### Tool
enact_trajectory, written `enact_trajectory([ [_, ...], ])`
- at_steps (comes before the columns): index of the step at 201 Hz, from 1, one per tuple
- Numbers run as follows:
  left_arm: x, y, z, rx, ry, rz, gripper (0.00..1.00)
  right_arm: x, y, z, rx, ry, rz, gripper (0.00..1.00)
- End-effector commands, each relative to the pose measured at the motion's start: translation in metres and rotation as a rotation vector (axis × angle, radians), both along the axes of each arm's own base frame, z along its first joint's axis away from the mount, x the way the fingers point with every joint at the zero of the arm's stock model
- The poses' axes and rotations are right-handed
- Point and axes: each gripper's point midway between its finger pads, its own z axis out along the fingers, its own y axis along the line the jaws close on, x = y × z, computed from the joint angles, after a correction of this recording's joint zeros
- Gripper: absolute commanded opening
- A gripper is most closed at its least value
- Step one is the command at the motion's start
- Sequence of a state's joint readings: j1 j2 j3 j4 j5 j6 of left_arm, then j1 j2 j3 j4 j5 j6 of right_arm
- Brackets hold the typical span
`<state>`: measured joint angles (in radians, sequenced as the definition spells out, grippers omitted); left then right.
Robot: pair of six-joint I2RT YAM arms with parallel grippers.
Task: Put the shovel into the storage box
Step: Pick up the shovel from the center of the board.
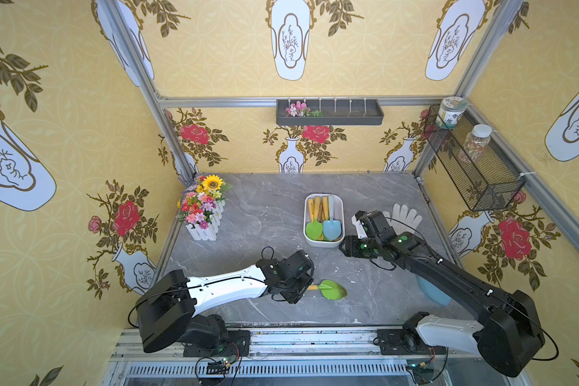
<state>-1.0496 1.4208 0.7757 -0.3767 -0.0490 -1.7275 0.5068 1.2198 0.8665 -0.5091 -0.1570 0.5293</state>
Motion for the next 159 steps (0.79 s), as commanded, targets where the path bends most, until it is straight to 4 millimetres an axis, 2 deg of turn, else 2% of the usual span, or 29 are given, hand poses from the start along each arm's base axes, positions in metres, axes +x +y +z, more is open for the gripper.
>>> enact_trajectory([
  [1,0.003,-0.011,-0.006,-0.05,0.059,0.113,0.55,0.005,0.002,0.007,0.038,-0.033,-0.005,0.58],
  [29,0.01,-0.022,-0.009,-0.048,0.066,0.131,0.55,0.005,-0.005,0.002,0.048,-0.021,-0.021,0.59],
  [77,0.017,-0.025,-0.019,-0.018,0.125,0.146,0.55,0.007,-0.01,-0.007,0.062,-0.002,-0.044,0.59],
  [122,0.013,-0.023,-0.028,0.008,0.164,0.12,0.53,0.01,-0.014,-0.009,0.069,0.007,-0.069,0.59],
  [159,0.005,-0.029,-0.039,-0.008,0.216,0.083,0.48,0.01,-0.016,-0.014,0.072,0.024,-0.089,0.59],
])
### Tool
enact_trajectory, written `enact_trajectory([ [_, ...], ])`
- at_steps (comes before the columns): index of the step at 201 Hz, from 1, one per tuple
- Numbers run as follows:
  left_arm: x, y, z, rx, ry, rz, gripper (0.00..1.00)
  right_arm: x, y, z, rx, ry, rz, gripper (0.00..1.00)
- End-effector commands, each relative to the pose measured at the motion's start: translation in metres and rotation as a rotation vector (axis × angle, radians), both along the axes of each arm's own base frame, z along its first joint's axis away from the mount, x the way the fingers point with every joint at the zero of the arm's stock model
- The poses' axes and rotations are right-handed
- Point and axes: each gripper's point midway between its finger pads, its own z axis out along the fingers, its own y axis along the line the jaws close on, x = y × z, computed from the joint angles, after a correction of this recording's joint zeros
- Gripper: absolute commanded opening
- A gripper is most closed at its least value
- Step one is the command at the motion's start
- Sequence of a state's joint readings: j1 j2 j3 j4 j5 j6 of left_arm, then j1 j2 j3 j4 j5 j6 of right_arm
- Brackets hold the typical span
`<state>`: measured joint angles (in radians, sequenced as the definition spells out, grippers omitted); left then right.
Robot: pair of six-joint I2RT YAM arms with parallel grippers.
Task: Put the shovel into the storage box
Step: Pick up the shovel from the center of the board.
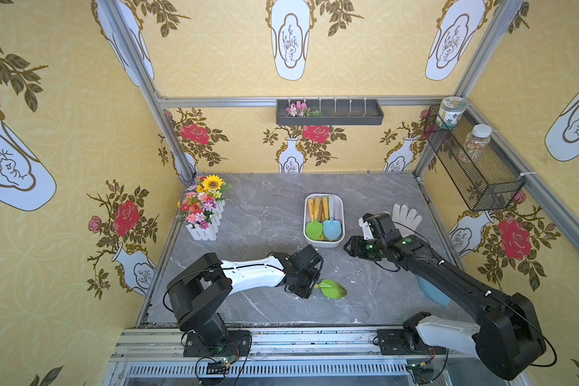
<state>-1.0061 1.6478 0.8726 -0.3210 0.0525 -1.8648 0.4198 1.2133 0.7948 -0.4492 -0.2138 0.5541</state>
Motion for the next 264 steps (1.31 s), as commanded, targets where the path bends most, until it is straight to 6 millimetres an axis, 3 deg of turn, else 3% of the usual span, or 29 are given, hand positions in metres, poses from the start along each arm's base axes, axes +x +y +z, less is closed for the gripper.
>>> enact_trajectory([
  [1,-0.007,-0.004,-0.007,-0.014,0.04,-0.04,0.47,0.004,0.002,0.002,0.022,-0.012,-0.016,0.59],
  [52,-0.004,-0.003,-0.005,-0.012,0.019,-0.053,0.33,0.001,0.0,-0.001,0.029,0.0,-0.03,0.59],
  [85,0.006,0.004,0.0,-0.012,-0.026,-0.057,0.19,-0.001,-0.001,-0.003,0.029,0.009,-0.031,0.59],
  [119,0.027,0.008,0.017,-0.005,-0.124,-0.102,0.12,-0.002,0.001,-0.001,0.041,0.006,-0.023,0.59],
  [158,0.049,0.01,0.035,0.001,-0.229,-0.184,0.12,-0.005,0.007,0.006,0.071,-0.007,0.009,0.59],
  [184,0.066,0.008,0.056,-0.023,-0.366,-0.257,0.11,-0.007,0.013,0.019,0.111,-0.041,0.052,0.59],
  [217,0.086,-0.002,0.102,-0.128,-0.623,-0.358,0.12,-0.002,0.025,0.043,0.229,-0.08,0.095,0.59],
  [264,0.087,-0.016,0.164,-0.301,-0.918,-0.558,0.13,0.011,0.037,0.077,0.448,-0.112,0.142,0.6],
])
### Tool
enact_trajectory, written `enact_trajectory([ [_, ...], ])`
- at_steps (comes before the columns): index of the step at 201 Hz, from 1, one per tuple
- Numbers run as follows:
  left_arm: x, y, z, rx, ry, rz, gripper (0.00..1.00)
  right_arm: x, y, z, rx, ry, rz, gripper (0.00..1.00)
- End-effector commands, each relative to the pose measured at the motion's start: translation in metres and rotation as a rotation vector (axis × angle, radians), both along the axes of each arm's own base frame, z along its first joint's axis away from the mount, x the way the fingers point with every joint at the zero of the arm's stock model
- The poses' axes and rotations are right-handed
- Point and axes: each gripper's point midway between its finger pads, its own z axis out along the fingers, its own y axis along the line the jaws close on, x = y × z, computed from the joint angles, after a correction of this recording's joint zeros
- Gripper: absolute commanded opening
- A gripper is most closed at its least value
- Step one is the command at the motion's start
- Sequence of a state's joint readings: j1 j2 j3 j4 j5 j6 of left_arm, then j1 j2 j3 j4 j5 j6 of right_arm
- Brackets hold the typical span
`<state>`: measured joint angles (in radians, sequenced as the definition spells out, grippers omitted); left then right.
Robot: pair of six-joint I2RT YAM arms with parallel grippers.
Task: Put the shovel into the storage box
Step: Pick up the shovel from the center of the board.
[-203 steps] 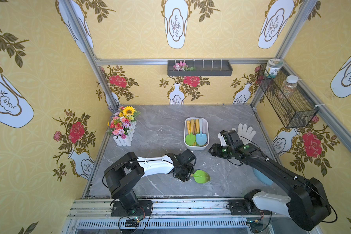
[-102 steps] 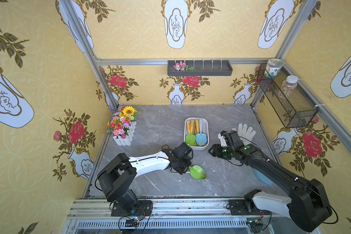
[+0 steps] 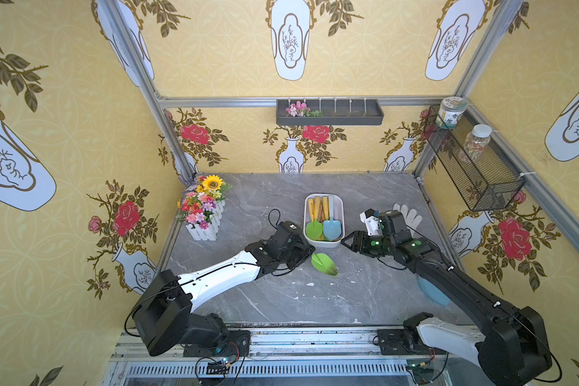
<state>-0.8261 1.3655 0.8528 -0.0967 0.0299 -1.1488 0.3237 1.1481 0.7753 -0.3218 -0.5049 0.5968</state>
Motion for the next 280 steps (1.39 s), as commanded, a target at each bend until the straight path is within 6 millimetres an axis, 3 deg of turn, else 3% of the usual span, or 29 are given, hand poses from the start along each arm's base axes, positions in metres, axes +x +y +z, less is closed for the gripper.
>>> enact_trajectory([
  [1,0.0,-0.02,0.038,-0.099,-0.217,-0.19,0.13,0.007,0.019,0.033,0.164,-0.061,0.077,0.6],
  [28,-0.015,-0.033,0.066,-0.233,-0.333,-0.354,0.14,0.01,0.034,0.055,0.265,-0.096,0.147,0.6],
  [68,-0.031,-0.041,0.082,-0.313,-0.425,-0.508,0.15,0.014,0.046,0.082,0.378,-0.145,0.206,0.62],
  [122,-0.047,-0.046,0.092,-0.432,-0.441,-0.615,0.14,0.008,0.058,0.109,0.516,-0.205,0.292,0.62],
  [177,-0.051,-0.049,0.098,-0.483,-0.439,-0.646,0.14,-0.016,0.084,0.117,0.554,-0.222,0.413,0.6],
  [220,-0.05,-0.049,0.096,-0.488,-0.426,-0.639,0.14,-0.02,0.089,0.119,0.554,-0.229,0.43,0.47],
  [254,-0.048,-0.046,0.094,-0.486,-0.418,-0.626,0.15,-0.021,0.09,0.119,0.553,-0.229,0.432,0.28],
  [280,-0.045,-0.045,0.093,-0.482,-0.416,-0.613,0.21,-0.02,0.09,0.12,0.551,-0.234,0.432,0.16],
])
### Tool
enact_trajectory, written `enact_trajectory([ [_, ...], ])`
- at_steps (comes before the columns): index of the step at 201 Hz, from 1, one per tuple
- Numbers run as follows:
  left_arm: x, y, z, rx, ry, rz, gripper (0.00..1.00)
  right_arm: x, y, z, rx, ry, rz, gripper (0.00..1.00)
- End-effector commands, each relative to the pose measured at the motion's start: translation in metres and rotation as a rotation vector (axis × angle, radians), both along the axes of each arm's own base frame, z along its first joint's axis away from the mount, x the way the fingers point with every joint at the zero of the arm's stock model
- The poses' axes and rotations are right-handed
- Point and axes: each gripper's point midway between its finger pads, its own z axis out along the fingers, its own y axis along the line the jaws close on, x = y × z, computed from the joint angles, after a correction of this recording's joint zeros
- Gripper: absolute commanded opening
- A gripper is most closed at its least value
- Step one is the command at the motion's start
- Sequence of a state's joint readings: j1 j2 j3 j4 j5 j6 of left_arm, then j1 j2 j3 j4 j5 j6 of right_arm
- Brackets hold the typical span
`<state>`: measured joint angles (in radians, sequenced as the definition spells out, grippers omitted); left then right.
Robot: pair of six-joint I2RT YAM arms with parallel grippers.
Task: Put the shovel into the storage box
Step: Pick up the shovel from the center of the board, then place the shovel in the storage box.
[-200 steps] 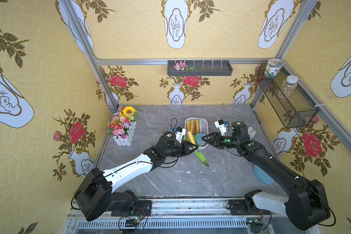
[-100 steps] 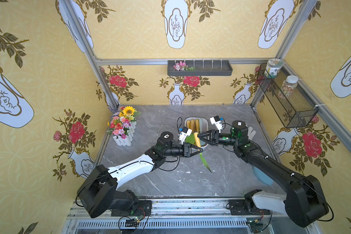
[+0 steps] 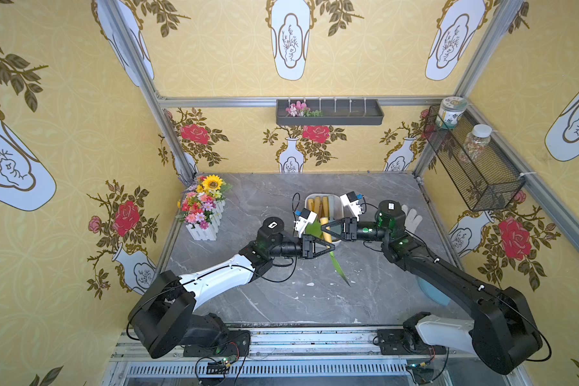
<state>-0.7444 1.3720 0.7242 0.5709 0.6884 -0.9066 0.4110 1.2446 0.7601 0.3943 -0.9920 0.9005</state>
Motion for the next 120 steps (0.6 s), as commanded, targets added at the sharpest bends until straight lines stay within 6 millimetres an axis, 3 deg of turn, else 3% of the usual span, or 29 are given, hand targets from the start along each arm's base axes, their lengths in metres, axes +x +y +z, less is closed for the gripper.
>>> enact_trajectory([
  [1,0.003,0.001,-0.001,-0.006,-0.021,0.012,0.21,-0.001,0.002,0.01,0.022,-0.031,0.013,0.16],
  [47,0.011,0.013,-0.015,0.034,0.012,0.097,0.48,0.018,-0.005,-0.002,-0.073,-0.009,-0.071,0.13],
  [90,0.026,0.049,-0.031,0.132,0.021,0.317,0.55,0.065,-0.03,-0.038,-0.357,0.067,-0.278,0.13],
  [120,0.031,0.076,-0.043,0.211,0.028,0.456,0.56,0.099,-0.045,-0.051,-0.501,0.084,-0.406,0.13],
])
